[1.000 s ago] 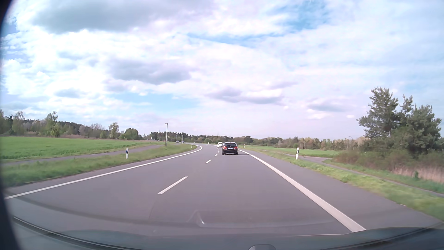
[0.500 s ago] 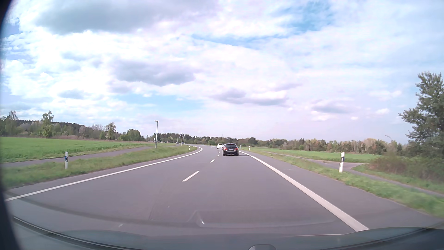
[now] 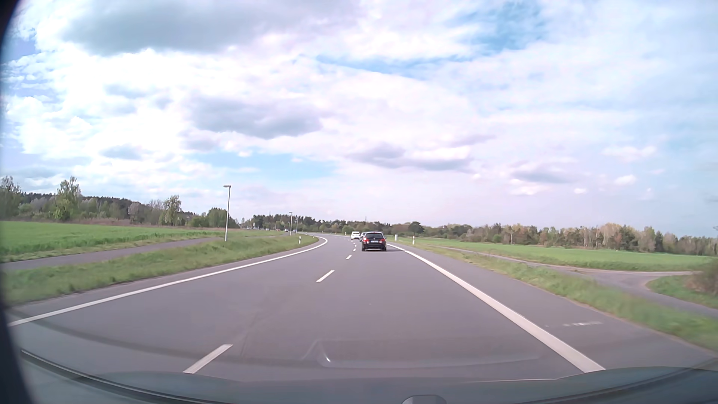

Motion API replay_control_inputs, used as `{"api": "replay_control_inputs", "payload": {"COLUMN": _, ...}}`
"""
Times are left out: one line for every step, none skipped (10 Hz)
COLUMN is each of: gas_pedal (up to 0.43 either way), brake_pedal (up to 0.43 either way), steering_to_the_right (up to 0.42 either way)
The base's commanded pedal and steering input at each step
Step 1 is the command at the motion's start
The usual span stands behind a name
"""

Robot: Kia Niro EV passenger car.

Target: Follow the waypoints while adhering to traffic rules and regulations

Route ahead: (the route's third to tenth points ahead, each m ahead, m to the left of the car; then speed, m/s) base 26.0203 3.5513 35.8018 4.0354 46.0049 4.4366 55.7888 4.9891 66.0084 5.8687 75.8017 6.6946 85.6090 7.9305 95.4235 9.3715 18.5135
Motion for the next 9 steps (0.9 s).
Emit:
{"api": "replay_control_inputs", "payload": {"gas_pedal": 0.098, "brake_pedal": 0.000, "steering_to_the_right": -0.008}}
{"api": "replay_control_inputs", "payload": {"gas_pedal": 0.098, "brake_pedal": 0.000, "steering_to_the_right": -0.008}}
{"api": "replay_control_inputs", "payload": {"gas_pedal": 0.098, "brake_pedal": 0.000, "steering_to_the_right": -0.008}}
{"api": "replay_control_inputs", "payload": {"gas_pedal": 0.098, "brake_pedal": 0.000, "steering_to_the_right": -0.008}}
{"api": "replay_control_inputs", "payload": {"gas_pedal": 0.098, "brake_pedal": 0.000, "steering_to_the_right": -0.008}}
{"api": "replay_control_inputs", "payload": {"gas_pedal": 0.098, "brake_pedal": 0.000, "steering_to_the_right": -0.008}}
{"api": "replay_control_inputs", "payload": {"gas_pedal": 0.098, "brake_pedal": 0.000, "steering_to_the_right": -0.008}}
{"api": "replay_control_inputs", "payload": {"gas_pedal": 0.098, "brake_pedal": 0.000, "steering_to_the_right": -0.008}}
{"api": "replay_control_inputs", "payload": {"gas_pedal": 0.098, "brake_pedal": 0.000, "steering_to_the_right": -0.008}}
